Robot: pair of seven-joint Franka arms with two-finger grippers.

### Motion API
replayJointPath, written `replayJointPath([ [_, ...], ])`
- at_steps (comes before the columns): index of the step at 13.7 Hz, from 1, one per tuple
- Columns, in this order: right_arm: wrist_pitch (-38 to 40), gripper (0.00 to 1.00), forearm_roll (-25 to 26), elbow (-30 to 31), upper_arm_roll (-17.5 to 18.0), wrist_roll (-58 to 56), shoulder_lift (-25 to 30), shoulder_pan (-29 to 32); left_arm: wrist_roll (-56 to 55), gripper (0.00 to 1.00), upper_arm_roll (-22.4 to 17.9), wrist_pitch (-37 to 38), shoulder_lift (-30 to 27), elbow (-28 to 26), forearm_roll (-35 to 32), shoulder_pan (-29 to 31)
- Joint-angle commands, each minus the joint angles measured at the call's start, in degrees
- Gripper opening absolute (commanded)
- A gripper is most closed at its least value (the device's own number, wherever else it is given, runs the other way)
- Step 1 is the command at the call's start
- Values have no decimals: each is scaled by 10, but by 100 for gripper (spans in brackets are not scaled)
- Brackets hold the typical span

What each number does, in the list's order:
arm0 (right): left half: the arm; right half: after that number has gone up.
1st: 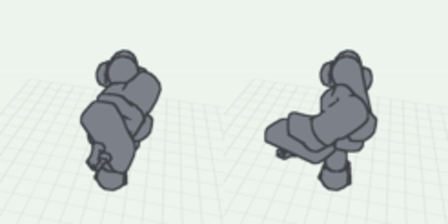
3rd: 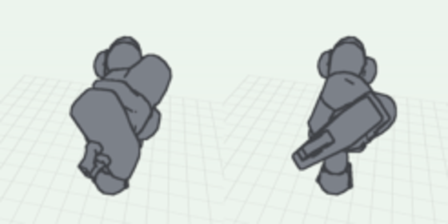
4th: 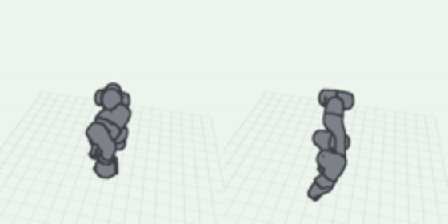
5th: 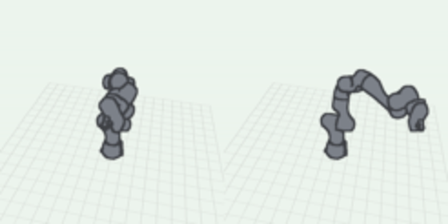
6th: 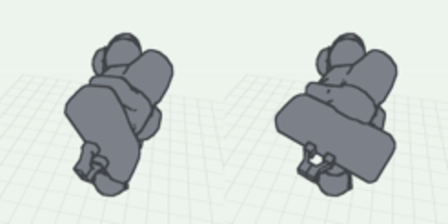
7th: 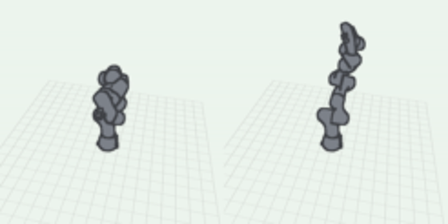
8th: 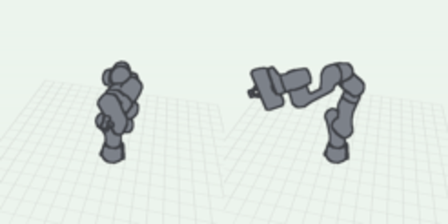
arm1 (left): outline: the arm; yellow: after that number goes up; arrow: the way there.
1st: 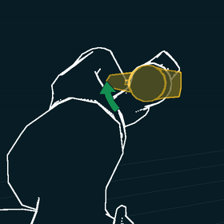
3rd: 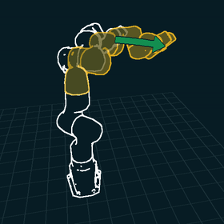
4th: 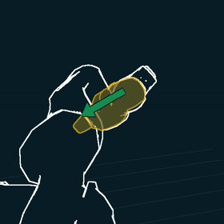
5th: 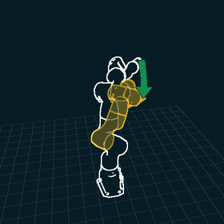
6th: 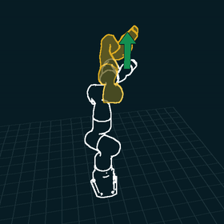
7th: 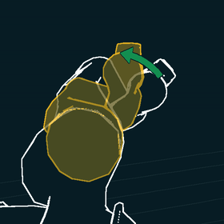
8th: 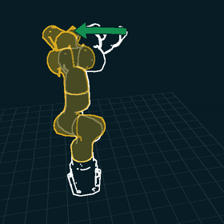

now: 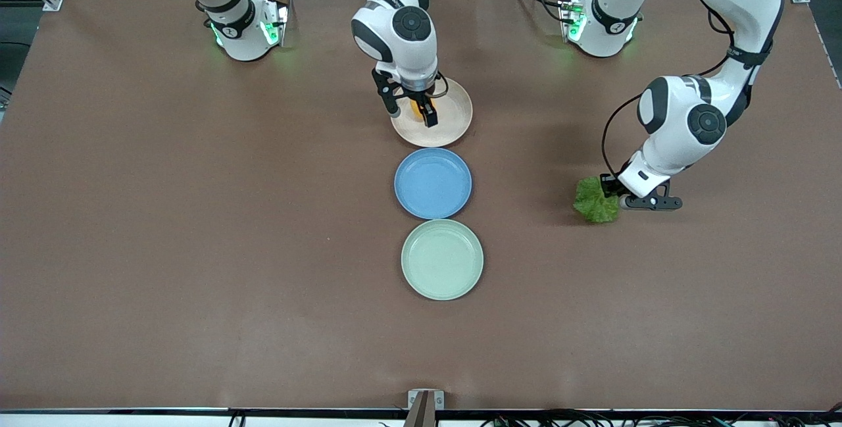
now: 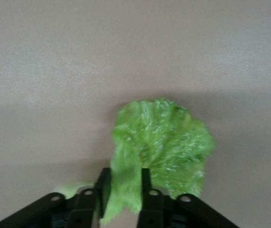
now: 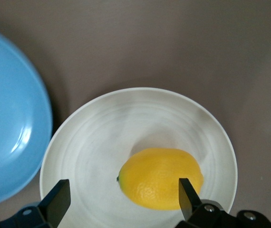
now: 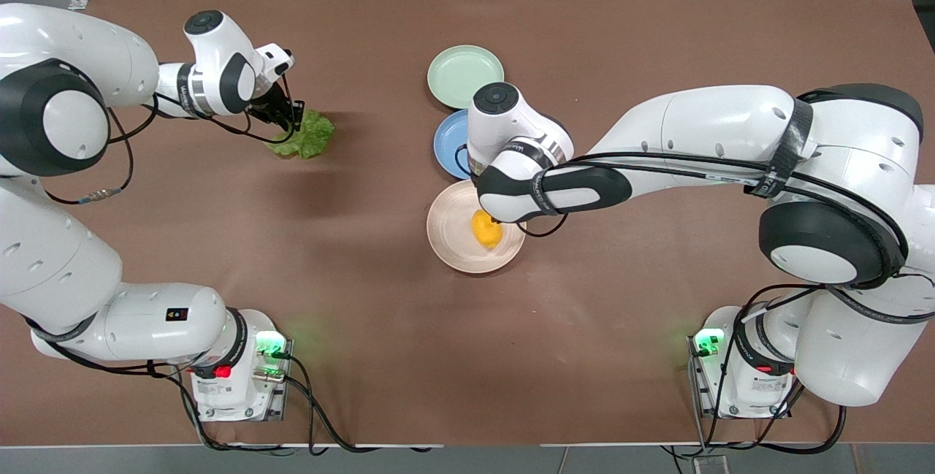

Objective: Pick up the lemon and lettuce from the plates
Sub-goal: 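Lower the lettuce onto the table and open the left gripper, then raise the left gripper away while the right gripper closes on the lemon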

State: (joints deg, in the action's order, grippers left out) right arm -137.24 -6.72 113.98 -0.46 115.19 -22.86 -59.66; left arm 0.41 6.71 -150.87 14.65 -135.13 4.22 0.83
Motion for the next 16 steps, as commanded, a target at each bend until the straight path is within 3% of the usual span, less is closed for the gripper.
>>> replayJointPath([
  [1, 41, 100, 5, -52, -4, -95, 9, -2, 13, 100, 7, 108, -75, 21, 3, 13],
  [4, 41, 100, 5, -53, -4, -97, 8, 3, 4, 100, 6, 264, -143, 72, 3, 13],
  [6, 49, 100, 7, -54, -4, -116, 9, 15, 2, 100, 5, 367, -161, 138, 3, 14],
  [9, 118, 100, 7, -52, -5, -418, 12, 15, 0, 100, 1, 504, -161, 262, 2, 15],
  [12, 102, 100, 29, -48, -5, -572, 10, 10, -1, 100, 1, 571, -161, 347, -1, 28],
  [16, 41, 98, 75, -18, -4, -626, 10, -16, -1, 100, 0, 600, -161, 412, -1, 36],
])
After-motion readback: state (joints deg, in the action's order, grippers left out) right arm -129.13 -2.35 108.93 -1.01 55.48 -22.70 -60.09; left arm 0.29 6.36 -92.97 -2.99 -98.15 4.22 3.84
